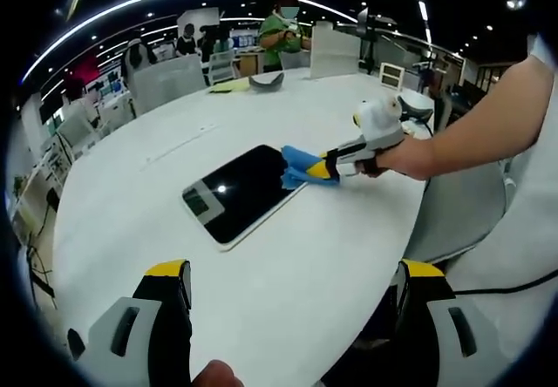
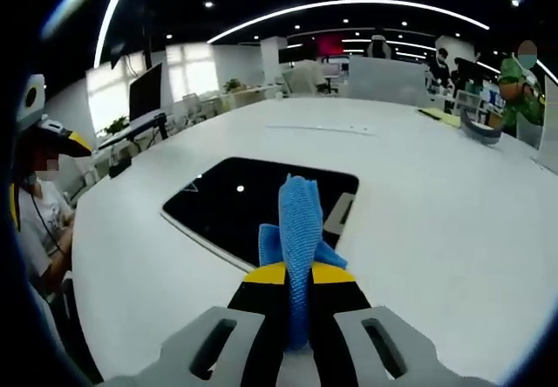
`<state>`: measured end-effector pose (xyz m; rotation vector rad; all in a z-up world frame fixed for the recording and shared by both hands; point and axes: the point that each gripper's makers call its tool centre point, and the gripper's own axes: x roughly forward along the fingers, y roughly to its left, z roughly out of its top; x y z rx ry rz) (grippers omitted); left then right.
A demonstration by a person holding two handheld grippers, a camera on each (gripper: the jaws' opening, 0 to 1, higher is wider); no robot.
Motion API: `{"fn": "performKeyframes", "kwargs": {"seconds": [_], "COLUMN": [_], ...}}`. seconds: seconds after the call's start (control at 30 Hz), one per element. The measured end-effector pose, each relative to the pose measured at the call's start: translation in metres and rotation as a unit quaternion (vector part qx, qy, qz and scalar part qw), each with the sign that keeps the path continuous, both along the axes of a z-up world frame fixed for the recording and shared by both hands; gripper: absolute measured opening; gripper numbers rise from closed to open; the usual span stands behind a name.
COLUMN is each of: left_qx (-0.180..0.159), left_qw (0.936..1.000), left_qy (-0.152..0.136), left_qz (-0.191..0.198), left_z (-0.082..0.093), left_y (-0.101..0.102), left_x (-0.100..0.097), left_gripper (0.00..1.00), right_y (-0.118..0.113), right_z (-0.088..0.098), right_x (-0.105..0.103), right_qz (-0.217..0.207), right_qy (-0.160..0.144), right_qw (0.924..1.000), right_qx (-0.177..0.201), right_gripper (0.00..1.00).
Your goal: Wipe the mirror surface with the cleaning cloth until all visible marks leave the cleaned area.
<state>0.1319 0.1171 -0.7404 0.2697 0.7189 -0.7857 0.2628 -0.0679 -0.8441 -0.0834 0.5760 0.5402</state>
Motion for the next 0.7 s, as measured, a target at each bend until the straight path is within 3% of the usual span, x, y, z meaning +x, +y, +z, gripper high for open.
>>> {"fn": "performKeyframes", "kwargs": {"seconds": [0.37, 0.7], "left_qx": [-0.005, -0.005], "left_qw": [0.9998, 0.9996], "left_qy": [0.017, 0.024], "left_qz": [0.009, 0.013], "left_z": [-0.0031, -0.0064], "left_y": [-0.0001, 0.001], "left_x": [0.003, 0.0071], "left_gripper": [0.99, 0.99], "right_y": [0.0004, -0.0004], "right_z": [-0.001, -0.0016], "right_x": [0.0002, 0.0023], "right_qz": [0.001, -0.027], "right_qy": [0.006, 0.007], "right_qw": [1.0, 0.9996], "right_qx": [-0.004, 0.0], "right_gripper": [0.03, 0.03]}}
